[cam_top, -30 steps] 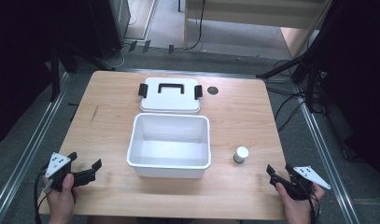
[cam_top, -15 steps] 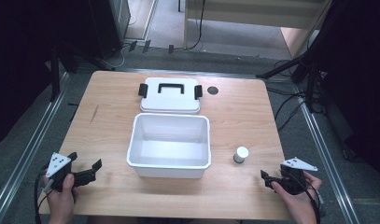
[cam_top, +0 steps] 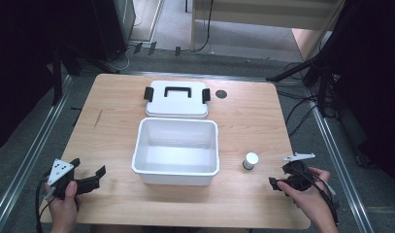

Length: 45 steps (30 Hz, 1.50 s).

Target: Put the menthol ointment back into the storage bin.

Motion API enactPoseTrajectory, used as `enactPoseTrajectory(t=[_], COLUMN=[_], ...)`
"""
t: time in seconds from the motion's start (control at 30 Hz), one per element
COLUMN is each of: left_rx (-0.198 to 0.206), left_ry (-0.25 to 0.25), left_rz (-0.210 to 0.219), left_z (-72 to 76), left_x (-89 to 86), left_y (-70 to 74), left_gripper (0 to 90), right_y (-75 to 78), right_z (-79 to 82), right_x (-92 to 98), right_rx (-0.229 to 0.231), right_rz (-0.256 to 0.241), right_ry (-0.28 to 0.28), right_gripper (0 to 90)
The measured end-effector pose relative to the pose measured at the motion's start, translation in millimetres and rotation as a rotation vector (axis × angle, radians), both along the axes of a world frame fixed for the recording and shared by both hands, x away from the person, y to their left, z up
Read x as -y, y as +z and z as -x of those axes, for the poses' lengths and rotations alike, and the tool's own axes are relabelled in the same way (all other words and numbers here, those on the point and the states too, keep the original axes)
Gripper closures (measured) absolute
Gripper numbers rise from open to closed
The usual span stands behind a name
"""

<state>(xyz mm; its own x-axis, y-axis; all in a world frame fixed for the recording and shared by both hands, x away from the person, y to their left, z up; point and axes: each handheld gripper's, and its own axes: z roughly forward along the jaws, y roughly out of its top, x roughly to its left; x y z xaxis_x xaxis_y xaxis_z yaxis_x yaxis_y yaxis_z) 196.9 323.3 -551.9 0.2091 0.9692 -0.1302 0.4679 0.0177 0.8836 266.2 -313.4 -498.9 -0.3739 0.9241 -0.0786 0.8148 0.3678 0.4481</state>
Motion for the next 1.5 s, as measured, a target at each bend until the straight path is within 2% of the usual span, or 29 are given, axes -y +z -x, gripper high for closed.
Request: enactPoseTrajectory(t=[0.03, 0.07, 0.1, 0.13, 0.2, 0.23, 0.27, 0.3, 0.33, 0.4, 0.47, 0.5, 0.6, 0.87, 1.03, 1.5], left_rx=[0.000, 0.000, 0.000, 0.001, 0.000, 0.000, 0.000, 0.000, 0.000, 0.001, 0.000, -0.001, -0.001, 0.000, -0.005, -0.005], left_ry=[0.000, 0.000, 0.000, 0.000, 0.000, 0.000, 0.001, 0.001, 0.001, 0.002, 0.001, 0.002, 0.000, 0.000, -0.001, 0.005], left_rz=[0.000, 0.000, 0.000, 0.001, 0.000, 0.000, 0.000, 0.000, 0.002, 0.005, 0.006, 0.007, 0.003, 0.007, 0.004, 0.007], left_z=[0.0, 0.0, 0.0, 0.0, 0.0, 0.0, 0.0, 0.0, 0.0, 0.1, 0.1, -0.1, 0.3, 0.3, 0.0, -0.3], left_x=[0.0, 0.0, 0.0, -0.1, -0.1, -0.1, 0.1, 0.1, -0.2, -0.5, -0.9, -0.7, -0.5, -0.8, -0.5, -0.4], left_y=[0.0, 0.0, 0.0, 0.0, 0.0, 0.0, 0.0, 0.0, 0.0, -0.1, -0.1, -0.2, 0.0, -0.2, 0.0, -0.2], left_gripper=[0.6, 0.6, 0.6, 0.6, 0.6, 0.6, 0.6, 0.6, 0.6, 0.6, 0.6, 0.6, 0.6, 0.6, 0.6, 0.6], right_y=[0.0, 2.7, 2.7, 4.7, 7.0, 7.0, 9.3, 9.3, 10.6, 10.7, 10.4, 10.6, 12.6, 19.1, 22.5, 27.7], right_z=[0.0, -4.8, -4.8, -8.5, -12.5, -12.5, -17.0, -17.0, -20.5, -24.1, -25.3, -27.7, -31.9, -40.1, -51.0, -72.4], right_x=[0.0, -2.0, -2.0, -3.6, -5.8, -5.8, -8.7, -8.7, -10.3, -11.6, -12.1, -14.9, -22.2, -38.9, -53.2, -79.2], right_rx=[0.000, -0.051, -0.051, -0.090, -0.127, -0.127, -0.167, -0.167, -0.212, -0.264, -0.276, -0.309, -0.343, -0.348, -0.348, -0.331], right_rz=[0.000, 0.013, 0.013, 0.020, 0.030, 0.030, 0.040, 0.040, 0.038, 0.025, 0.026, 0.041, 0.053, 0.069, 0.069, 0.069], right_ry=[0.000, 0.007, 0.007, 0.011, 0.019, 0.019, 0.016, 0.016, 0.011, 0.005, 0.009, 0.003, 0.022, 0.041, 0.058, 0.050], right_gripper=[17.6, 17.5, 17.5, 17.0, 16.8, 16.8, 16.5, 16.5, 16.6, 16.5, 16.5, 16.7, 17.3, 18.6, 21.2, 30.0])
